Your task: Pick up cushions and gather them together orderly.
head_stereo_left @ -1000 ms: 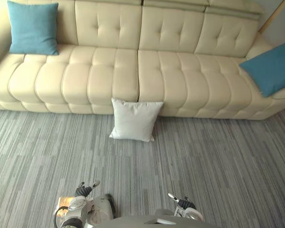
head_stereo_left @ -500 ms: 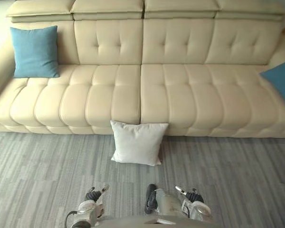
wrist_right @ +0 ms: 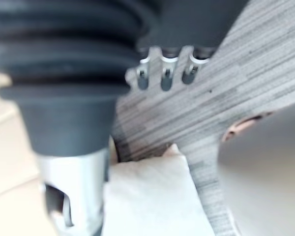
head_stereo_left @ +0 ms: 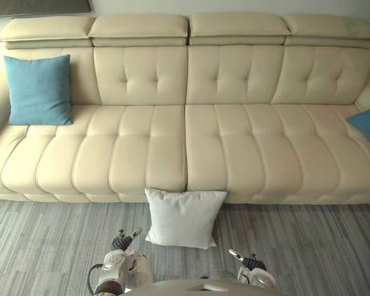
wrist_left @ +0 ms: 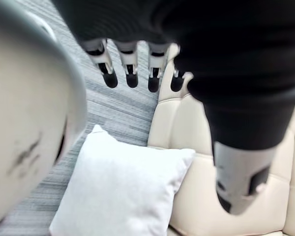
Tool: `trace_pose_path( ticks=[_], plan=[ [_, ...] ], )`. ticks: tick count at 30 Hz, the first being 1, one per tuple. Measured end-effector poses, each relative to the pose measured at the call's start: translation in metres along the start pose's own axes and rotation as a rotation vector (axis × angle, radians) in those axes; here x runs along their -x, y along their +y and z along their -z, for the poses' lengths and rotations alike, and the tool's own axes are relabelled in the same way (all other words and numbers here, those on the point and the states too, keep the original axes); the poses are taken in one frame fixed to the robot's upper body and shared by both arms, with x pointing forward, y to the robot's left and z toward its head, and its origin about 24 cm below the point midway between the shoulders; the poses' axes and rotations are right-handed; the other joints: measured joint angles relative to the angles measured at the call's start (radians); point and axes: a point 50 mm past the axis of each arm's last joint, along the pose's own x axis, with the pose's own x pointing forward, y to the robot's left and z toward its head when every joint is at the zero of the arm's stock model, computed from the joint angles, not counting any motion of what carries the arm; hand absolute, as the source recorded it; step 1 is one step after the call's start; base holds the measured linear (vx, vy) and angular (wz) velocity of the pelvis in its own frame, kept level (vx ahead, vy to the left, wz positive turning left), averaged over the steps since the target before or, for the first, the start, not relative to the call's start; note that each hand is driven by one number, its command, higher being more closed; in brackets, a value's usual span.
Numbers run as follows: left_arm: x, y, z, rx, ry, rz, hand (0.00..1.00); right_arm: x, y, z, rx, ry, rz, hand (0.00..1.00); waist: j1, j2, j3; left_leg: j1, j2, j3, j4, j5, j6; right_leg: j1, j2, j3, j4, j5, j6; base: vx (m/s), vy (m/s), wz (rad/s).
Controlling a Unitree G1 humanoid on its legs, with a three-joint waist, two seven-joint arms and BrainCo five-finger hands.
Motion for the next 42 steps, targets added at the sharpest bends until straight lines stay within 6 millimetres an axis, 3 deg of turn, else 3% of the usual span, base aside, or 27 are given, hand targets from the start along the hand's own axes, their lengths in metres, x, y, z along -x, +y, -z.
trace_pose_path(
  ticks=[1, 4, 8, 13, 17, 23, 27, 30, 32, 33, 34, 39, 42],
  plan=[
    [-0.002, 0.011, -0.005, -0.022, -0.015, -0.024, 0.00, 0.001, 0.007, 0.004, -0.001, 0.016, -0.016, 0.00, 0.003, -0.034, 0.004, 0.013, -0.056, 0.006, 0.001, -0.020, 0.006, -0.001, -0.045, 0.058, -0.008, -0.022, 0.030, 0.19, 0.316, -0.02],
    [-0.003, 0.023, -0.004, -0.040, -0.004, -0.051, 0.00, 0.004, 0.017, 0.008, -0.011, 0.024, -0.040, 0.00, 0.002, -0.075, -0.012, 0.021, -0.106, 0.012, -0.039, -0.017, 0.023, 0.012, -0.049, 0.082, -0.093, 0.014, 0.010, 0.12, 0.179, 0.11],
    [-0.001, 0.033, 0.013, -0.056, 0.056, -0.070, 0.00, 0.004, 0.016, 0.010, 0.000, 0.030, -0.034, 0.00, -0.003, -0.076, -0.029, 0.098, -0.133, 0.050, -0.140, 0.015, 0.032, 0.051, -0.056, 0.114, -0.163, 0.089, 0.015, 0.04, 0.061, -0.20],
    [0.001, 0.034, 0.021, -0.104, 0.091, -0.058, 0.00, 0.004, 0.014, 0.019, 0.021, 0.065, -0.029, 0.00, -0.014, -0.085, -0.046, 0.173, -0.174, 0.083, -0.353, 0.142, 0.018, 0.049, -0.066, 0.135, -0.241, 0.123, 0.035, -0.07, -0.051, -0.19],
    [0.003, 0.035, 0.030, -0.122, 0.118, -0.054, 0.00, 0.003, 0.004, 0.022, 0.038, 0.082, -0.009, 0.00, -0.019, -0.076, -0.053, 0.284, -0.202, 0.095, -0.573, 0.258, 0.013, 0.051, -0.051, 0.163, -0.259, 0.132, 0.039, -0.11, -0.036, -0.17],
    [0.003, 0.037, 0.031, -0.142, 0.118, -0.051, 0.00, 0.003, 0.005, 0.021, 0.046, 0.080, -0.012, 0.00, -0.018, -0.087, -0.062, 0.298, -0.229, 0.097, -0.600, 0.259, 0.014, 0.048, -0.062, 0.203, -0.270, 0.136, 0.032, -0.05, 0.035, -0.11],
    [0.001, 0.037, 0.021, -0.142, 0.088, -0.059, 0.00, 0.002, 0.022, 0.011, 0.139, 0.037, -0.068, 0.00, -0.005, -0.094, -0.052, 0.264, -0.247, 0.113, -0.592, 0.242, 0.034, -0.003, -0.077, 0.229, -0.260, 0.139, 0.028, -0.01, 0.073, -0.15],
    [-0.006, 0.031, -0.010, -0.106, -0.011, -0.072, 0.00, 0.002, 0.049, -0.032, 0.194, -0.133, -0.125, 0.00, -0.005, -0.108, 0.010, 0.066, -0.191, 0.122, -0.353, 0.149, 0.039, -0.151, -0.068, 0.258, -0.173, 0.144, 0.021, -0.08, 0.011, -0.20],
    [-0.009, 0.018, -0.039, -0.063, -0.107, -0.059, 0.00, 0.005, 0.065, -0.078, 0.250, -0.312, -0.147, 0.00, -0.001, -0.070, 0.065, -0.151, -0.095, 0.114, -0.084, 0.053, 0.062, -0.321, -0.024, 0.274, -0.048, 0.136, 0.049, -0.13, 0.006, -0.38],
    [-0.009, 0.016, -0.046, -0.055, -0.131, -0.056, 0.00, 0.007, 0.069, -0.089, 0.261, -0.351, -0.152, 0.00, -0.001, -0.063, 0.072, -0.193, -0.082, 0.112, -0.050, 0.042, 0.066, -0.358, -0.018, 0.274, -0.021, 0.132, 0.054, -0.16, 0.058, -0.32],
    [-0.010, 0.007, -0.068, -0.035, -0.203, -0.038, 0.00, 0.012, 0.077, -0.118, 0.272, -0.455, -0.151, 0.00, -0.002, -0.052, 0.111, -0.262, -0.067, 0.105, 0.005, 0.030, 0.077, -0.436, -0.013, 0.273, 0.048, 0.121, 0.060, -0.16, 0.059, -0.11],
    [0.001, -0.013, -0.151, -0.004, -0.484, 0.004, 0.00, 0.038, 0.096, -0.196, 0.245, -0.726, -0.149, 0.00, 0.000, -0.052, 0.191, -0.464, -0.027, 0.088, 0.184, -0.036, 0.081, -0.677, -0.014, 0.289, 0.293, 0.035, 0.065, -0.17, 0.027, -0.08],
    [0.013, -0.016, -0.197, 0.012, -0.631, 0.009, 0.00, 0.055, 0.094, -0.241, 0.189, -0.868, -0.105, 0.00, 0.001, -0.045, 0.213, -0.622, -0.015, 0.070, 0.253, -0.038, 0.088, -0.841, -0.013, 0.294, 0.391, 0.012, 0.058, -0.16, -0.020, 0.02]
  ],
)
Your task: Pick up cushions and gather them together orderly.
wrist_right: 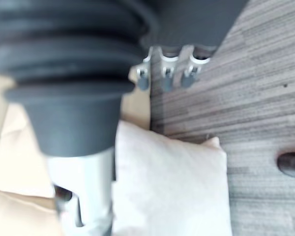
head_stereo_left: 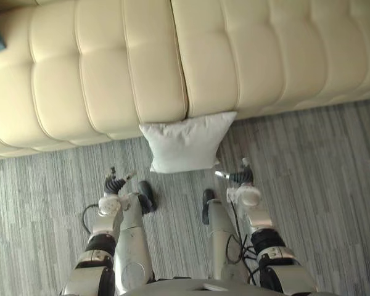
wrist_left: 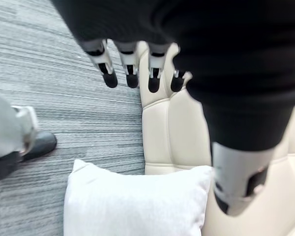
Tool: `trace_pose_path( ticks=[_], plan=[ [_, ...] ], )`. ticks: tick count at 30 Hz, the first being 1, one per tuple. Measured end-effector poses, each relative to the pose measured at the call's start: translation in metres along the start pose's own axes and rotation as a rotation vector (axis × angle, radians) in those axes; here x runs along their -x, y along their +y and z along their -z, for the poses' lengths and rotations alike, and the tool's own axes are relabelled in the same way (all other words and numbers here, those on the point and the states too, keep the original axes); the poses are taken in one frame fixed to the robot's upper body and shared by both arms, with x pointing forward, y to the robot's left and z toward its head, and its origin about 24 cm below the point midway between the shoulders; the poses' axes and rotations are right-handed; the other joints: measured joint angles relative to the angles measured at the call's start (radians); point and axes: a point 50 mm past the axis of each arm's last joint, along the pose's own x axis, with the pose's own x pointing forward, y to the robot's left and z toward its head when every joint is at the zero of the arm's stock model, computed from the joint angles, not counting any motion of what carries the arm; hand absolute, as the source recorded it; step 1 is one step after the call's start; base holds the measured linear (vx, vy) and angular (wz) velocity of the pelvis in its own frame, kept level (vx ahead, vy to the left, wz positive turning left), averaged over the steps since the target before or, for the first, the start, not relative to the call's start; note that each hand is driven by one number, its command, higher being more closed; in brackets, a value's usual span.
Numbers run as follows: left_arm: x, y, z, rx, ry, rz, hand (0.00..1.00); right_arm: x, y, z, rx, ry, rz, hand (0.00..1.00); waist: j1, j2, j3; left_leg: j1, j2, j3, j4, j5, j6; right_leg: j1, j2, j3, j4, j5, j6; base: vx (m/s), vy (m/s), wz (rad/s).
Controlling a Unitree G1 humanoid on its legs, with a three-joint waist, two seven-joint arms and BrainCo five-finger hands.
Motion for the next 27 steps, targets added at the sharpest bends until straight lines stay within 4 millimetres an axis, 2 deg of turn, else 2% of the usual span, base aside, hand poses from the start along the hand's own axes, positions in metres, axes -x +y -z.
trace_pose_path(
  ticks=[1, 2, 3, 4, 6, 7, 11, 16, 18, 19, 21, 23, 24, 27],
  plan=[
    [-0.006, -0.001, -0.020, 0.008, -0.060, -0.003, 0.00, -0.008, -0.007, -0.014, -0.016, -0.038, 0.037, 0.00, 0.000, 0.001, 0.029, -0.045, 0.000, -0.011, 0.022, 0.003, 0.005, -0.044, -0.002, -0.003, 0.034, -0.008, -0.002, -0.09, -0.027, 0.15],
    [-0.009, -0.001, -0.029, 0.014, -0.089, -0.006, 0.00, -0.011, -0.011, -0.020, -0.020, -0.053, 0.057, 0.00, 0.000, 0.001, 0.040, -0.069, 0.000, -0.017, 0.033, 0.006, 0.010, -0.068, -0.002, -0.005, 0.051, -0.011, -0.003, -0.08, -0.042, 0.24],
    [-0.013, -0.001, -0.056, 0.037, -0.173, -0.008, 0.00, -0.021, -0.022, -0.038, -0.052, -0.096, 0.114, 0.00, 0.001, 0.004, 0.056, -0.152, 0.000, -0.037, 0.060, 0.012, 0.017, -0.143, -0.008, -0.019, 0.095, -0.020, -0.005, -0.07, -0.045, 0.26],
    [-0.015, -0.003, -0.070, 0.049, -0.217, -0.007, 0.00, -0.024, -0.029, -0.044, -0.067, -0.111, 0.138, 0.00, 0.003, 0.004, 0.066, -0.192, 0.000, -0.044, 0.071, 0.021, 0.019, -0.181, -0.011, -0.024, 0.116, -0.022, -0.006, -0.06, -0.059, 0.34],
    [-0.015, -0.007, -0.106, 0.095, -0.333, 0.000, 0.00, -0.034, -0.045, -0.071, -0.120, -0.175, 0.204, 0.00, 0.013, 0.005, 0.114, -0.276, -0.002, -0.055, 0.103, 0.034, 0.033, -0.269, -0.019, -0.027, 0.175, -0.031, -0.001, -0.01, -0.048, 0.21],
    [-0.015, -0.008, -0.112, 0.108, -0.353, 0.003, 0.00, -0.036, -0.047, -0.078, -0.138, -0.190, 0.215, 0.00, 0.018, 0.005, 0.124, -0.292, -0.002, -0.056, 0.108, 0.035, 0.034, -0.286, -0.020, -0.027, 0.185, -0.034, -0.002, 0.00, -0.047, 0.08],
    [-0.006, -0.015, -0.154, 0.177, -0.501, 0.012, 0.00, -0.042, -0.058, -0.127, -0.211, -0.324, 0.256, 0.00, 0.025, 0.005, 0.148, -0.454, -0.006, -0.083, 0.166, 0.047, 0.039, -0.449, -0.033, -0.035, 0.289, -0.065, -0.004, 0.01, -0.057, 0.18],
    [0.001, -0.025, -0.189, 0.191, -0.613, 0.032, 0.00, -0.044, -0.063, -0.168, -0.236, -0.427, 0.272, 0.00, 0.026, 0.003, 0.154, -0.581, -0.014, -0.109, 0.217, 0.054, 0.036, -0.579, -0.043, -0.040, 0.386, -0.097, -0.010, -0.02, -0.053, 0.19],
    [0.005, -0.031, -0.213, 0.182, -0.680, 0.044, 0.00, -0.043, -0.063, -0.199, -0.237, -0.508, 0.282, 0.00, 0.025, 0.003, 0.154, -0.664, -0.013, -0.120, 0.251, 0.057, 0.036, -0.666, -0.045, -0.037, 0.441, -0.111, -0.012, -0.05, -0.046, 0.12],
    [0.006, -0.032, -0.219, 0.184, -0.696, 0.045, 0.00, -0.042, -0.063, -0.207, -0.245, -0.529, 0.281, 0.00, 0.025, 0.002, 0.155, -0.684, -0.012, -0.122, 0.261, 0.057, 0.036, -0.688, -0.045, -0.035, 0.455, -0.113, -0.013, -0.06, -0.033, 0.06],
    [0.010, -0.035, -0.243, 0.174, -0.760, 0.051, 0.00, -0.037, -0.057, -0.241, -0.279, -0.606, 0.267, 0.00, 0.025, 0.002, 0.166, -0.762, 0.000, -0.133, 0.302, 0.057, 0.036, -0.766, -0.042, -0.032, 0.502, -0.119, -0.013, -0.07, -0.014, -0.01],
    [0.011, -0.042, -0.259, 0.157, -0.786, 0.064, 0.00, -0.031, -0.054, -0.264, -0.293, -0.666, 0.263, 0.00, 0.024, 0.003, 0.178, -0.805, 0.001, -0.136, 0.326, 0.058, 0.037, -0.812, -0.042, -0.027, 0.535, -0.125, -0.017, -0.07, 0.008, 0.03],
    [0.012, -0.045, -0.266, 0.149, -0.802, 0.072, 0.00, -0.028, -0.053, -0.275, -0.310, -0.689, 0.270, 1.00, 0.022, 0.002, 0.179, -0.828, 0.003, -0.141, 0.333, 0.058, 0.036, -0.834, -0.042, -0.028, 0.542, -0.125, -0.019, -0.05, 0.020, 0.02],
    [0.019, -0.058, -0.279, 0.127, -0.840, 0.113, 0.00, -0.024, -0.051, -0.290, -0.338, -0.715, 0.271, 1.00, 0.017, 0.002, 0.179, -0.856, 0.001, -0.141, 0.333, 0.064, 0.037, -0.862, -0.044, -0.028, 0.546, -0.123, -0.023, -0.04, 0.035, 0.01]
  ],
)
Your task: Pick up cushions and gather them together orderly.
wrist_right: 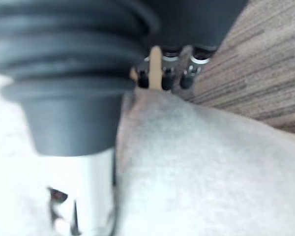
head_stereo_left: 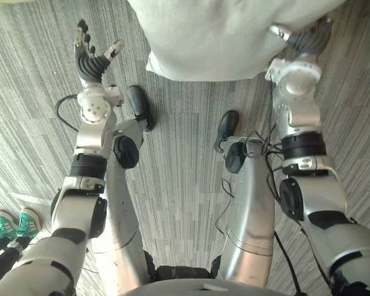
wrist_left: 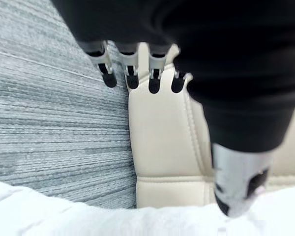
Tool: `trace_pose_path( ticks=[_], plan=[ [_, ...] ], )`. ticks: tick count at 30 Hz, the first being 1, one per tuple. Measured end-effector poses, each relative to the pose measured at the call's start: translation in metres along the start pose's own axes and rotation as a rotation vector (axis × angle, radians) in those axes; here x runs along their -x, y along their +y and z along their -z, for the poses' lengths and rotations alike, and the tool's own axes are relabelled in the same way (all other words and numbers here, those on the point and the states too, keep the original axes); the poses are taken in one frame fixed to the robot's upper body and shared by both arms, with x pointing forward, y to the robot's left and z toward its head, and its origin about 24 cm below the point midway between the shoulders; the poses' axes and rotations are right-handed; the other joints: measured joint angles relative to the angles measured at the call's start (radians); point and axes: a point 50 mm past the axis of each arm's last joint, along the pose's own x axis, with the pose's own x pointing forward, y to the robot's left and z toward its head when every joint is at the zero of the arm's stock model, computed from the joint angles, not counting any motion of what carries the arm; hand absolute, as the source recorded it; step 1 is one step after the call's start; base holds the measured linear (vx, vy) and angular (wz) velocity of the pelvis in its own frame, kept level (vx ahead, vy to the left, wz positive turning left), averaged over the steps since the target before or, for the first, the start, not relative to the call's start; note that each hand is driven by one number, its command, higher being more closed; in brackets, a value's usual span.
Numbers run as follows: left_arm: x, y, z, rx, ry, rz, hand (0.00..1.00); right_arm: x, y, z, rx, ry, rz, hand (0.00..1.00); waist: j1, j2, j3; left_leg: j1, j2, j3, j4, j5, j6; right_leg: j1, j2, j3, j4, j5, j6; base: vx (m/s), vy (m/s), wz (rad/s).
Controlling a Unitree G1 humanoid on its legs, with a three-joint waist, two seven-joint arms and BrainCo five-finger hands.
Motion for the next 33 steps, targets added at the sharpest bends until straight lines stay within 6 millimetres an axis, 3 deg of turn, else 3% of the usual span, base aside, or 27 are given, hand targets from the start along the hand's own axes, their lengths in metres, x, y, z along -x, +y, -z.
trace_pose_path(
  ticks=[7, 8, 18, 22, 33],
  plan=[
    [-0.006, -0.043, -0.031, 0.028, -0.090, 0.089, 0.00, -0.011, 0.020, -0.028, -0.024, -0.046, 0.010, 1.00, -0.010, 0.000, 0.000, -0.038, -0.020, -0.005, -0.028, 0.029, -0.011, -0.049, -0.010, -0.005, 0.002, 0.006, -0.011, -0.02, 0.028, 0.08],
    [-0.005, -0.050, -0.035, 0.047, -0.097, 0.089, 1.00, -0.012, 0.021, -0.032, -0.035, -0.049, 0.021, 1.00, -0.012, 0.000, 0.000, -0.043, -0.025, -0.013, -0.039, 0.039, -0.015, -0.051, -0.011, -0.014, -0.002, 0.008, -0.014, -0.01, 0.009, 0.09],
    [0.003, -0.084, -0.057, 0.080, -0.166, 0.150, 1.00, -0.011, 0.033, -0.050, -0.132, -0.051, 0.083, 1.00, -0.015, 0.000, 0.000, -0.057, -0.038, -0.051, -0.143, 0.126, -0.050, -0.064, -0.020, -0.084, -0.036, 0.034, -0.068, -0.04, -0.012, 0.08],
    [0.002, -0.083, -0.064, 0.085, -0.192, 0.129, 1.00, -0.007, 0.036, -0.062, -0.203, -0.077, 0.090, 1.00, -0.007, 0.003, 0.001, -0.062, -0.029, -0.055, -0.158, 0.149, -0.049, -0.079, -0.007, -0.086, -0.051, 0.053, -0.075, -0.03, -0.029, -0.06],
    [-0.004, -0.067, -0.070, 0.078, -0.217, 0.072, 1.00, 0.017, 0.052, -0.074, -0.456, -0.048, 0.068, 1.00, -0.010, 0.005, 0.003, -0.059, 0.000, -0.064, -0.170, 0.162, -0.052, -0.071, 0.024, -0.101, -0.086, 0.085, -0.077, -0.02, -0.032, -0.11]
  ],
)
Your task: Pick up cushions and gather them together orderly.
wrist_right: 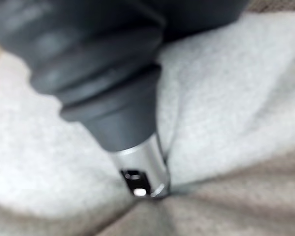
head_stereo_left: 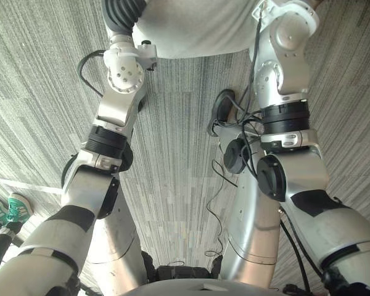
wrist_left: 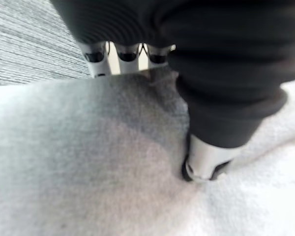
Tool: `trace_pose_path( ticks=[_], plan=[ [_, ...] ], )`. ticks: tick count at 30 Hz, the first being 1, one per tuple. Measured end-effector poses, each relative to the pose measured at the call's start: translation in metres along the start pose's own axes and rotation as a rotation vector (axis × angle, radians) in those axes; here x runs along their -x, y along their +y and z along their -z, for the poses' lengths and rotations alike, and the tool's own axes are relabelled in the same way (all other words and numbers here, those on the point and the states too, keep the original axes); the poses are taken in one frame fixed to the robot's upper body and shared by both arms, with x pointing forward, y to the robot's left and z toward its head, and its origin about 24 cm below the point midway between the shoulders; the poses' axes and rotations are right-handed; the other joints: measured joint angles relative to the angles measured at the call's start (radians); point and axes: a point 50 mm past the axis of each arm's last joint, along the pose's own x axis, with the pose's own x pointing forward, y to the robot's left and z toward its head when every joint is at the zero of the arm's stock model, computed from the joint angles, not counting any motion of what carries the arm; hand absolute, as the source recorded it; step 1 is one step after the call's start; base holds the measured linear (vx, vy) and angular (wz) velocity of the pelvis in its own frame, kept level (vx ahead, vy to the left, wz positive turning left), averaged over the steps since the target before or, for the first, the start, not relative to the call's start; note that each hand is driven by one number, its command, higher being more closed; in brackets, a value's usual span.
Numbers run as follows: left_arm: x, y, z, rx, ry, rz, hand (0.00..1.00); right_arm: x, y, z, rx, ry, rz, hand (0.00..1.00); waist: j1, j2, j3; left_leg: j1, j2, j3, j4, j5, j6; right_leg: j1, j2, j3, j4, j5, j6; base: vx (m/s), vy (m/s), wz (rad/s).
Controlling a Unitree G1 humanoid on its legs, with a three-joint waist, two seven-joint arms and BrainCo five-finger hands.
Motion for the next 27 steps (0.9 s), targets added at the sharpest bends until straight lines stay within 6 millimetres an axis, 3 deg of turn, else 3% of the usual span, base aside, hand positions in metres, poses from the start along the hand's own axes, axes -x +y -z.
trace_pose_path(
  ticks=[4, 10, 11, 12, 15, 17, 20, 21, 27],
  plan=[
    [0.004, 0.007, 0.007, -0.016, 0.022, -0.012, 1.00, 0.017, -0.008, 0.010, -0.034, 0.011, -0.011, 1.00, -0.015, 0.001, -0.002, 0.047, 0.006, 0.004, -0.008, 0.007, 0.000, 0.042, 0.003, 0.000, -0.003, 0.002, -0.001, -0.01, -0.037, -0.02],
    [0.040, 0.026, 0.022, -0.001, 0.050, -0.039, 1.00, 0.062, -0.026, 0.024, -0.033, -0.019, -0.108, 1.00, -0.034, 0.000, -0.014, 0.319, 0.015, 0.009, -0.151, 0.015, -0.023, 0.320, 0.032, -0.028, -0.162, 0.024, -0.001, 0.00, -0.033, -0.08],
    [0.046, 0.027, 0.023, -0.002, 0.050, -0.046, 1.00, 0.067, -0.030, 0.026, -0.032, -0.021, -0.117, 1.00, -0.033, -0.001, -0.044, 0.326, 0.015, 0.009, -0.167, 0.015, -0.024, 0.331, 0.035, -0.031, -0.181, 0.028, -0.003, 0.01, -0.014, -0.10],
    [0.055, 0.029, 0.024, -0.004, 0.042, -0.054, 1.00, 0.075, -0.038, 0.030, -0.029, -0.027, -0.131, 1.00, -0.035, -0.001, -0.112, 0.330, 0.014, 0.013, -0.197, 0.019, -0.029, 0.336, 0.038, -0.037, -0.216, 0.035, -0.010, 0.03, 0.003, -0.06],
    [0.066, 0.030, 0.012, 0.005, -0.021, -0.062, 1.00, 0.086, -0.051, 0.026, -0.042, -0.056, -0.161, 1.00, -0.038, -0.001, -0.122, 0.449, 0.015, 0.029, -0.220, 0.024, -0.028, 0.462, 0.040, -0.039, -0.268, 0.054, -0.002, 0.07, -0.007, -0.06],
    [0.078, 0.034, 0.012, 0.007, -0.023, -0.075, 1.00, 0.098, -0.061, 0.036, -0.022, -0.018, -0.176, 1.00, -0.042, -0.003, -0.134, 0.531, 0.015, 0.031, -0.222, 0.000, -0.030, 0.555, 0.039, -0.050, -0.298, 0.048, 0.007, 0.09, -0.012, -0.06],
    [0.103, 0.042, 0.017, 0.004, -0.002, -0.096, 1.00, 0.125, -0.081, 0.045, 0.008, 0.042, -0.215, 1.00, -0.043, -0.002, -0.144, 0.670, 0.011, 0.039, -0.246, -0.030, -0.036, 0.708, 0.039, -0.056, -0.361, 0.043, 0.016, 0.10, 0.005, 0.03],
    [0.120, 0.048, 0.025, -0.012, 0.043, -0.102, 1.00, 0.144, -0.096, 0.053, 0.038, 0.100, -0.230, 1.00, -0.045, -0.006, -0.156, 0.744, 0.004, 0.041, -0.260, -0.048, -0.040, 0.791, 0.036, -0.058, -0.389, 0.035, 0.027, 0.12, 0.015, 0.11],
    [0.183, 0.067, 0.056, -0.069, 0.262, -0.081, 1.00, 0.200, -0.145, 0.072, 0.174, 0.323, -0.250, 1.00, -0.037, -0.023, -0.216, 1.027, -0.026, 0.067, -0.353, -0.076, -0.046, 1.092, 0.028, -0.065, -0.536, 0.034, 0.043, 0.14, 0.034, 0.11]
  ],
)
